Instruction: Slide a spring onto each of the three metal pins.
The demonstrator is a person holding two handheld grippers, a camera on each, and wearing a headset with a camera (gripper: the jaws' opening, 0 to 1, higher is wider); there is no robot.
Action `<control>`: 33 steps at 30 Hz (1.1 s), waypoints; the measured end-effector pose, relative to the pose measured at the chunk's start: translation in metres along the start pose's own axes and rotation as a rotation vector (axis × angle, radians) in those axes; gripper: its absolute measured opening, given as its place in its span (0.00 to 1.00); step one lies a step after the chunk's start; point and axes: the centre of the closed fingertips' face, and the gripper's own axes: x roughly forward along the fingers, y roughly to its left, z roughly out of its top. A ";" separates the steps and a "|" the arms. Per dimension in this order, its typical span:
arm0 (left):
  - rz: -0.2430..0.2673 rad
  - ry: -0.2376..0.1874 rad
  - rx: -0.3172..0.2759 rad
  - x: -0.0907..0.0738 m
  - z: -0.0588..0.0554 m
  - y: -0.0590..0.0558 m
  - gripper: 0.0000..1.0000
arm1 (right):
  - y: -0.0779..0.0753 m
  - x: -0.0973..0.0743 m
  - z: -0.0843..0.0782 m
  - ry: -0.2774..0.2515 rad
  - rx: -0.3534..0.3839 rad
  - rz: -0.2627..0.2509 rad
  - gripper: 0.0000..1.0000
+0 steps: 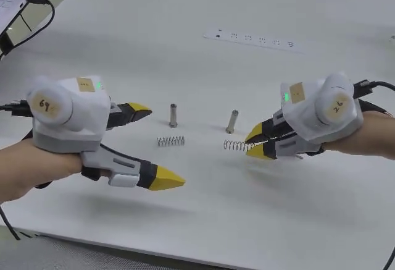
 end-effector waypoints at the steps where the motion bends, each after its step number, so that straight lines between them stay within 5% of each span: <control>1: -0.003 -0.003 0.003 0.001 0.002 -0.001 0.86 | 0.001 -0.001 0.000 -0.001 0.001 0.001 0.08; 13: -0.091 -0.030 0.050 0.029 0.022 -0.022 0.67 | 0.010 -0.010 0.013 -0.035 -0.002 0.008 0.08; 33: -0.171 -0.039 0.068 0.057 0.030 -0.040 0.40 | 0.013 -0.016 0.019 -0.062 0.006 0.015 0.08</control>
